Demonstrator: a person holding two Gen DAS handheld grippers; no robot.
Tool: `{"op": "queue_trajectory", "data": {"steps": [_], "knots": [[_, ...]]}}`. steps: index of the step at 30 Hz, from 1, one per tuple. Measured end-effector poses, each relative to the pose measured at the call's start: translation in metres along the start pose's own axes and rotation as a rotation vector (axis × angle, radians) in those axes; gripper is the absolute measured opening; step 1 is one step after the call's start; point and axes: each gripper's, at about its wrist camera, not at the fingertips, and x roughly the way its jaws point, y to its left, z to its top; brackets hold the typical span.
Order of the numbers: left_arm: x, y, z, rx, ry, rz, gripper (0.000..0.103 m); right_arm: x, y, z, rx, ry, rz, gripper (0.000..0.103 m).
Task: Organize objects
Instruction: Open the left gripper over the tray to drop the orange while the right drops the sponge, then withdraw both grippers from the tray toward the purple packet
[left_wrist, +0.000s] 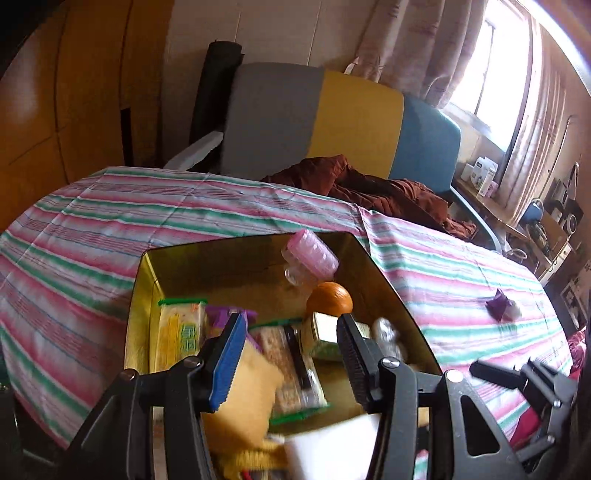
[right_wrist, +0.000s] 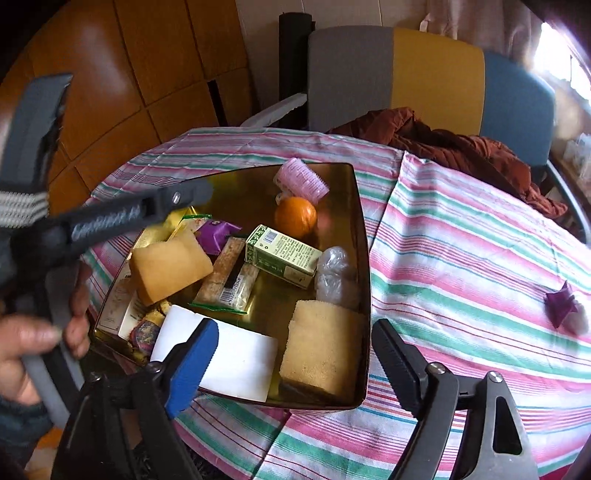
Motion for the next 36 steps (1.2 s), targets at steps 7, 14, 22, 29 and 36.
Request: {"op": "queue_trajectory", "data": {"steps": [7, 14, 22, 29, 36], "knots": [[-0.02, -0.003, -0.018, 0.009, -0.016, 0.042, 0.052, -0.012, 0.003, -0.002, 0.0, -0.037, -0.033, 0.1], [-0.028, -0.011, -0.032, 0.033, -0.006, 0.061, 0.053, -0.021, -0.001, -0.006, 0.009, -0.067, -0.068, 0.103], [-0.035, -0.028, -0.039, 0.092, -0.013, 0.061, 0.053, -0.03, -0.015, -0.01, 0.044, -0.086, -0.103, 0.103], [-0.035, -0.043, -0.042, 0.13, 0.002, 0.041, 0.053, -0.039, -0.041, -0.012, 0.104, -0.099, -0.159, 0.103], [-0.032, -0.061, -0.043, 0.174, 0.016, 0.019, 0.053, -0.047, -0.092, -0.018, 0.197, -0.091, -0.249, 0.103]]}}
